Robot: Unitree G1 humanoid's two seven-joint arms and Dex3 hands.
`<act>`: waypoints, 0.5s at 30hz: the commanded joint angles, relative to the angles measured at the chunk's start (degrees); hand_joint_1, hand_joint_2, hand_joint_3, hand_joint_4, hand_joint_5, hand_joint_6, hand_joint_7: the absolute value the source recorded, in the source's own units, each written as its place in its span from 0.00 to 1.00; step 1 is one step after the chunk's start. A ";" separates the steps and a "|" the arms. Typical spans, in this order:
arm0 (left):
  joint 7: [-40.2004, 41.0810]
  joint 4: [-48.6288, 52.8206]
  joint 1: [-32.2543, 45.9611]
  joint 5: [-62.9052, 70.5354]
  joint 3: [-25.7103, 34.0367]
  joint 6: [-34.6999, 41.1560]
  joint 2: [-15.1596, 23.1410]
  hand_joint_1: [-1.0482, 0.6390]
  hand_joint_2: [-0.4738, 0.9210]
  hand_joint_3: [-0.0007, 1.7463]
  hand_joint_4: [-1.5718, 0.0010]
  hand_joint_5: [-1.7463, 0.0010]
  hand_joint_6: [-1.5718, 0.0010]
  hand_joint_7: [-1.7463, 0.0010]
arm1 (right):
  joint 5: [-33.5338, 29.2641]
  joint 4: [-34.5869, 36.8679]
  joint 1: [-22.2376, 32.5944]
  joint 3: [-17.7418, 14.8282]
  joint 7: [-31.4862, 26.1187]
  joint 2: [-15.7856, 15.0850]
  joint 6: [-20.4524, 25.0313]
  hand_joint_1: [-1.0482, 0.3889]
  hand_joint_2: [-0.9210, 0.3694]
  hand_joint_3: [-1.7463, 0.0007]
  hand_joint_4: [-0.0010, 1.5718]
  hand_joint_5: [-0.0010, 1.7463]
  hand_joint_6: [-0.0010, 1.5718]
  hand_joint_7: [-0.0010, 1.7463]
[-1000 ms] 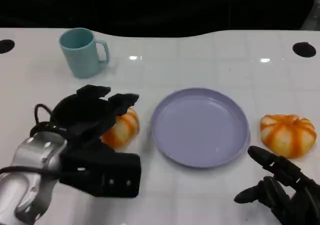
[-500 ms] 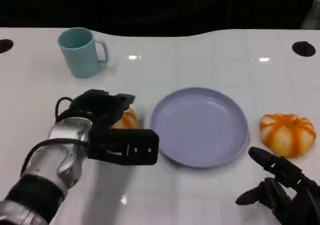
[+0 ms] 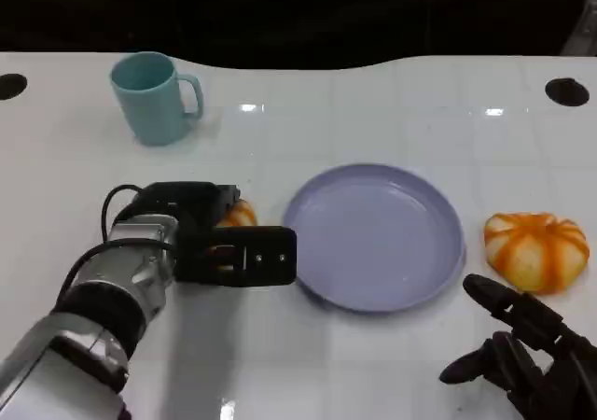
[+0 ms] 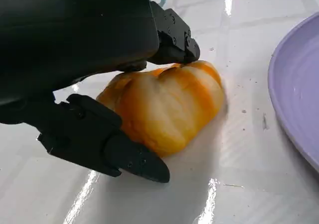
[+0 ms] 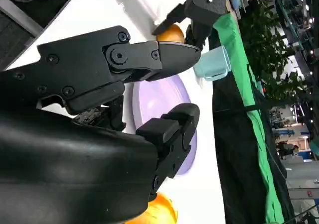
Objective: Grasp the bread from the table and place it into the plate.
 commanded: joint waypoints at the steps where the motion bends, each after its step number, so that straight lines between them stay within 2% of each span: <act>1: 2.11 2.67 0.34 -1.18 -0.69 -1.20 0.23 0.45 0.92 0.01 0.83 0.95 0.78 0.99 | 0.42 -1.08 0.51 -0.24 -0.30 -0.97 0.86 0.21 0.00 0.80 0.44 0.67 0.64 0.14; 3: 3.99 3.49 0.54 -1.86 -0.41 -2.80 0.38 0.47 0.94 0.01 0.81 0.96 0.76 0.99 | 0.36 -1.22 0.63 -0.27 -0.31 -1.00 0.91 0.21 0.00 0.80 0.44 0.67 0.64 0.14; 4: 5.02 3.85 0.57 -2.18 -0.18 -3.63 0.49 0.48 0.98 0.04 0.62 0.86 0.64 0.96 | 0.29 -1.22 0.66 -0.28 -0.25 -1.02 0.79 0.21 0.00 0.80 0.44 0.67 0.64 0.14; 6: 7.10 4.56 0.44 -2.59 -0.02 -4.34 0.44 0.49 0.99 0.06 0.52 0.80 0.57 0.95 | 0.22 -1.21 0.72 -0.31 -0.14 -1.06 0.56 0.21 0.00 0.80 0.44 0.67 0.63 0.14; 7: 7.93 4.86 0.30 -2.69 -0.11 -4.25 0.32 0.47 1.00 0.07 0.49 0.67 0.47 0.95 | 0.22 -1.21 0.75 -0.32 -0.10 -1.08 0.49 0.21 0.00 0.80 0.44 0.67 0.63 0.14; 8: 8.54 5.13 0.18 -2.80 -0.22 -4.21 0.23 0.45 1.00 0.07 0.50 0.53 0.39 0.97 | 0.22 -1.20 0.77 -0.32 -0.08 -1.09 0.44 0.21 0.00 0.80 0.43 0.67 0.63 0.14; 9: 8.93 5.33 0.10 -2.92 -0.33 -4.22 0.17 0.45 1.00 0.07 0.50 0.48 0.37 0.97 | 0.22 -1.20 0.78 -0.32 -0.07 -1.10 0.41 0.21 0.00 0.80 0.43 0.67 0.63 0.14; 14: 9.36 5.75 -0.06 -3.28 -0.71 -4.35 0.13 0.44 1.00 0.07 0.51 0.43 0.34 0.98 | 0.23 -1.21 0.78 -0.31 -0.08 -1.11 0.41 0.21 0.00 0.80 0.43 0.67 0.63 0.15; 15: 13.30 5.28 0.18 -3.78 0.18 -4.85 0.31 0.44 1.00 0.07 0.51 0.43 0.34 0.98 | 0.64 -0.92 0.57 -0.47 0.09 -1.09 0.65 0.21 0.00 0.80 0.43 0.67 0.63 0.15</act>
